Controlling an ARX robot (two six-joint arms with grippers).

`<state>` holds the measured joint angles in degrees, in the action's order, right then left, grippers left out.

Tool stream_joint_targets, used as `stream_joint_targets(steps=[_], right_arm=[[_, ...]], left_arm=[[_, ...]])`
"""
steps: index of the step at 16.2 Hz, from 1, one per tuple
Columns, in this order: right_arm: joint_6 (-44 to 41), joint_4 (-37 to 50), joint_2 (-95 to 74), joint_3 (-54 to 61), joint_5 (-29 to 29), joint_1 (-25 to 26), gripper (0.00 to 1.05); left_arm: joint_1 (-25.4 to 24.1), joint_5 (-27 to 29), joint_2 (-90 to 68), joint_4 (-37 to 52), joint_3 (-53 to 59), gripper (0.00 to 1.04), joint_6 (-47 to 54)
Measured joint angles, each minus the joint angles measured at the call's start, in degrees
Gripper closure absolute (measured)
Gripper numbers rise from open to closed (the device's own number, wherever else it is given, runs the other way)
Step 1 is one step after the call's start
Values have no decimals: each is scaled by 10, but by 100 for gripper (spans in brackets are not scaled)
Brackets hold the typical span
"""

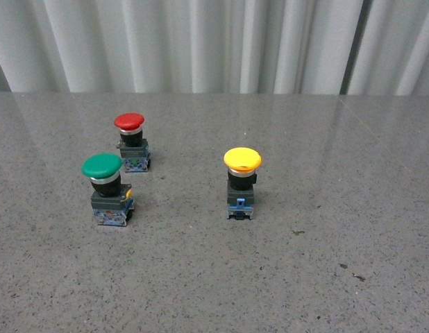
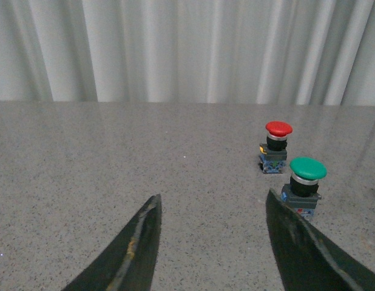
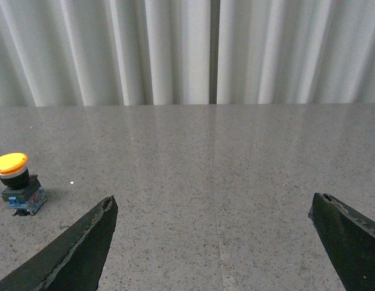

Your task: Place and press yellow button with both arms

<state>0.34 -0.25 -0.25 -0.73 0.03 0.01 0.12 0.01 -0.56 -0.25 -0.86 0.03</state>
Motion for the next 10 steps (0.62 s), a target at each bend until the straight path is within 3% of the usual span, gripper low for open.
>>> stream_joint_targets(steps=[4,5,7,10], right_arm=[[4,-7,-1,-1,5,1,6],[42,-26,-40,-14,47,3,6],[125,104,-205,-76,71,-37,6],[144,283,-440,-182,60,-121,6]], left_arm=[[0,0,0,0,0,11,0],[0,0,0,0,0,6,0],[0,0,0,0,0,7,0],[0,0,0,0,0,7,0]])
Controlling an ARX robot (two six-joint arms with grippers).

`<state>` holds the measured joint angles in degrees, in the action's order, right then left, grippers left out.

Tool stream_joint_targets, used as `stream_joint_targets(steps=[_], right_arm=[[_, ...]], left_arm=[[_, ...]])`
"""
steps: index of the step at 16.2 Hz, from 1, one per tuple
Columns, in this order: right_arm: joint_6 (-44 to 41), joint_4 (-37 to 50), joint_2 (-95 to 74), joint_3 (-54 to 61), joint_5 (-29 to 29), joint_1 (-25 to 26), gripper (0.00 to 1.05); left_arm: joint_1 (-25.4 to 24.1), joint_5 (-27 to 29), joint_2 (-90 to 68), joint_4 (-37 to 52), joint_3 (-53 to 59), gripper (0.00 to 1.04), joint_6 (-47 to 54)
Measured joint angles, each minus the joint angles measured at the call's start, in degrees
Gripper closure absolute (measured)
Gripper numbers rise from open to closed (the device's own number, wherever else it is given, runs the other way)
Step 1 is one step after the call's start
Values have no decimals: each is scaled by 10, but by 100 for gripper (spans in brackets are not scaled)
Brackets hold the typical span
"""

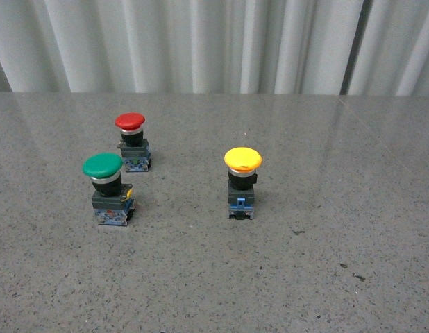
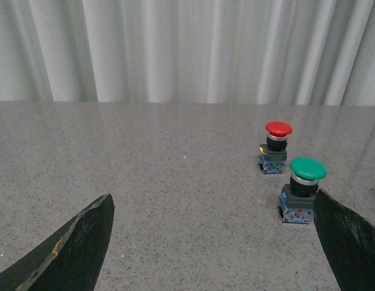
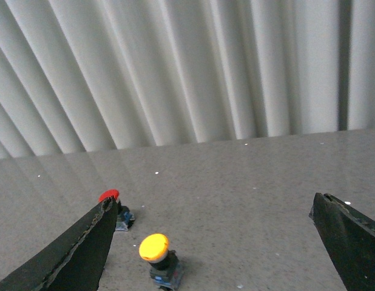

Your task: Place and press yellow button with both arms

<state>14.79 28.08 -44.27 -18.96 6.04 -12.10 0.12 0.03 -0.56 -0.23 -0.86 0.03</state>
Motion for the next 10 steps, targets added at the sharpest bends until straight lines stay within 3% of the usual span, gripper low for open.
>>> stream_joint_targets(steps=[3,8,10], right_arm=[[20,56,-222,-124,0,-64,6],[41,43,-433,-251,-11,-147,6],[41,46,-461,-257,-15,-180,25]], left_arm=[[0,0,0,0,0,7,0],[0,0,0,0,0,7,0],[0,0,0,0,0,7,0]])
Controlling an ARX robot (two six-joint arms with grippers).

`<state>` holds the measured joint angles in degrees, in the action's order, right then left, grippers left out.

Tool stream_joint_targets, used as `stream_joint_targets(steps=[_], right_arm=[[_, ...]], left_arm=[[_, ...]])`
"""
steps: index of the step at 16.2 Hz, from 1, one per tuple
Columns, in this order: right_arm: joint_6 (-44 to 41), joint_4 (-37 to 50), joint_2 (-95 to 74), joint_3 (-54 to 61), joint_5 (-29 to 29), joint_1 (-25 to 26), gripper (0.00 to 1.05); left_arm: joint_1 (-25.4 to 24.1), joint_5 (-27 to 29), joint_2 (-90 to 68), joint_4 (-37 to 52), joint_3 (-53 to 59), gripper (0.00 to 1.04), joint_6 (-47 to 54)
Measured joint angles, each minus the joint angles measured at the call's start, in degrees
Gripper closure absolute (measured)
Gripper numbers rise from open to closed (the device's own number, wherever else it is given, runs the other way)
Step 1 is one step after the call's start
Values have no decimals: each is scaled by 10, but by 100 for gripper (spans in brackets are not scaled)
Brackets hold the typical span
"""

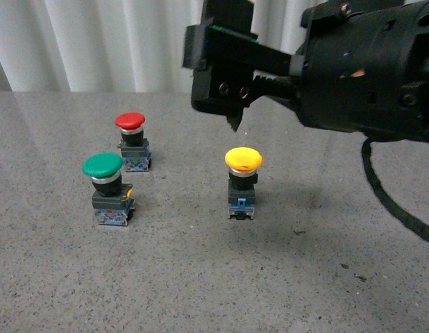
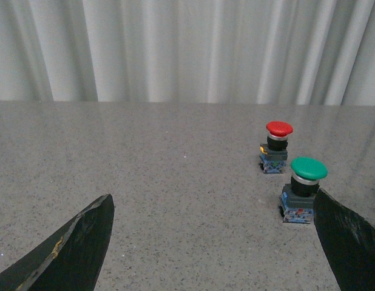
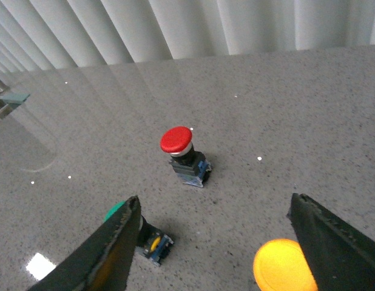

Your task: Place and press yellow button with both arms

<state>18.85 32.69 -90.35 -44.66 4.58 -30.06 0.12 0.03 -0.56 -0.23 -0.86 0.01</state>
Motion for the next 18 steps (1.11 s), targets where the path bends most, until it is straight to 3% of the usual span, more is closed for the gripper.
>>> stream_joint_targets(steps=[7,18], right_arm=[[5,15,-65,-17,-17,-6,103],[6,19,-110,-16,-29,-2,103]], left_arm=[[0,0,0,0,0,7,0],[0,0,0,0,0,7,0]])
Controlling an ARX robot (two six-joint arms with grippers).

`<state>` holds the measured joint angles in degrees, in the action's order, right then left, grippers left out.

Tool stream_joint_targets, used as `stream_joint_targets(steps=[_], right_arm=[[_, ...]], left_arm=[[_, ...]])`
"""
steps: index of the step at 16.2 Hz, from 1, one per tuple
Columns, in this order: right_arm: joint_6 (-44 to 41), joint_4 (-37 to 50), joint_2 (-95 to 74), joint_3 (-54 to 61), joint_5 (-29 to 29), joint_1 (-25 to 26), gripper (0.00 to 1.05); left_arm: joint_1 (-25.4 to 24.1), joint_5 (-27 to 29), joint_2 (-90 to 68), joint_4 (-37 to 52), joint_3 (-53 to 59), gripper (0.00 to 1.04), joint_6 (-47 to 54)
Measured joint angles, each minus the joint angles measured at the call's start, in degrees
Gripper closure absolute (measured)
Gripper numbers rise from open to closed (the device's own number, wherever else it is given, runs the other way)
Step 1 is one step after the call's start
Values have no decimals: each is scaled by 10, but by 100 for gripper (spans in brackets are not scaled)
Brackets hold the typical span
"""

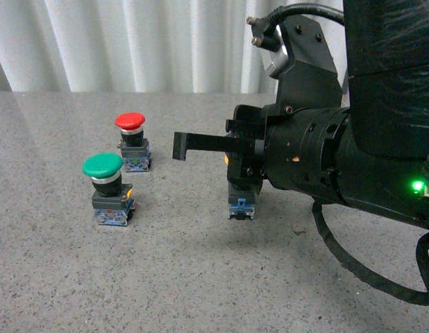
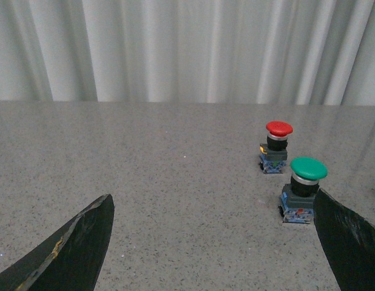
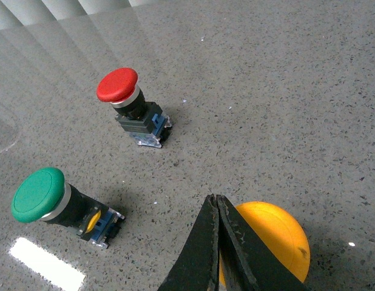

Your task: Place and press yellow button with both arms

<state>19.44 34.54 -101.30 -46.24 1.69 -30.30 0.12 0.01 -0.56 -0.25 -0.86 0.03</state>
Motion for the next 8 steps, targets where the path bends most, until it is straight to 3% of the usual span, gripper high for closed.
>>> stream_joint_targets(steps=[8], right_arm=[[0,2,-12,-1,1,3,103]], left_arm=[[0,0,0,0,0,7,0]])
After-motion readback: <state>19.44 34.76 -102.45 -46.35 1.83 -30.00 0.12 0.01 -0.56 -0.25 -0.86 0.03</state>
